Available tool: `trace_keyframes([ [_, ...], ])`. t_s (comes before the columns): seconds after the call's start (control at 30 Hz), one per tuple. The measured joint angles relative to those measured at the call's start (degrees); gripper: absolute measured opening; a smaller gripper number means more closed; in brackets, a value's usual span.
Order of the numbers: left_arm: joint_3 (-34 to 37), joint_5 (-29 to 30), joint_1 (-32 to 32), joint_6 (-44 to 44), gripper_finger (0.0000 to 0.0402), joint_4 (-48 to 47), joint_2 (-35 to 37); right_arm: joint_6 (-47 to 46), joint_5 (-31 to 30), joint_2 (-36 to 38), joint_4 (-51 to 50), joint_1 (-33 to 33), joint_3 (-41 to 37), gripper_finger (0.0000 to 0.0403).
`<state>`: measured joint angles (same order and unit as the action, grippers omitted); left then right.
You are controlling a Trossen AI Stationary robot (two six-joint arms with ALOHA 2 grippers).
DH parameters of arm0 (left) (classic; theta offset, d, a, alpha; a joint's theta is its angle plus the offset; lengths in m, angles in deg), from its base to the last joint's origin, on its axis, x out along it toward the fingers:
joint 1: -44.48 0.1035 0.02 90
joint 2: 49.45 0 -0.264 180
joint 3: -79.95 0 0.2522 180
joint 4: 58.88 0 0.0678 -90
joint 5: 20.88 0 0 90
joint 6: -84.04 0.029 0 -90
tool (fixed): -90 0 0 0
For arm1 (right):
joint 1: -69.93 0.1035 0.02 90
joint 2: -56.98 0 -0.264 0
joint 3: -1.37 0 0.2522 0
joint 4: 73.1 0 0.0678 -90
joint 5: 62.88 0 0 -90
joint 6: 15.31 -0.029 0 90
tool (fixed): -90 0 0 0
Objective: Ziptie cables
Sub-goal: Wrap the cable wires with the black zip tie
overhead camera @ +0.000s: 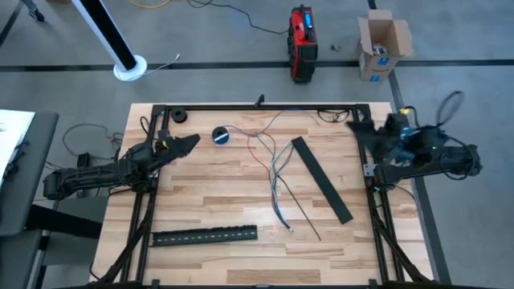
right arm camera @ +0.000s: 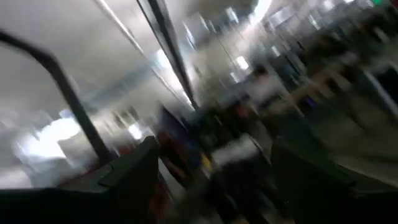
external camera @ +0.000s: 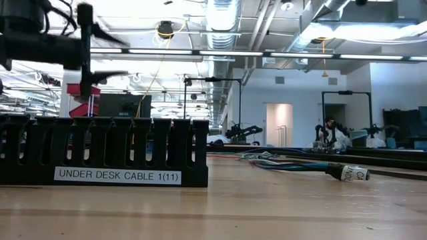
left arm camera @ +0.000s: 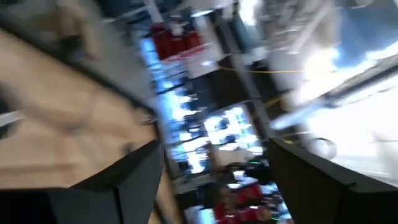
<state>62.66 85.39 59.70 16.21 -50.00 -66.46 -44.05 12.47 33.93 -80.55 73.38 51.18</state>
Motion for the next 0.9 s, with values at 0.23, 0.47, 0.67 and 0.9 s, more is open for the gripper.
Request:
trace_keyframes([
  [0.23, -7.29, -4.07, -0.61, 16.49, 0.0277, 3.64, -0.12, 2.33, -5.38, -12.27, -45.01, -2.15, 15.4, 0.0293],
  [0.47, -12.96, 7.94, -0.54, 31.98, 0.0277, 4.43, -2.33, 17.92, -5.06, -23.02, -47.3, -7.33, 23.57, 0.0293],
  [0.67, -14.41, 3.26, -0.54, 34.49, 0.0277, 1.98, -7.08, 36.56, -4.75, -34.65, -54.92, -8.87, 31.8, 0.0293],
  [0.9, -14.48, 5.33, -0.43, 37.56, 0.0277, 5.58, -14.79, 30.31, 9.17, -50.5, -74.81, -11.85, 37.99, 0.0293],
])
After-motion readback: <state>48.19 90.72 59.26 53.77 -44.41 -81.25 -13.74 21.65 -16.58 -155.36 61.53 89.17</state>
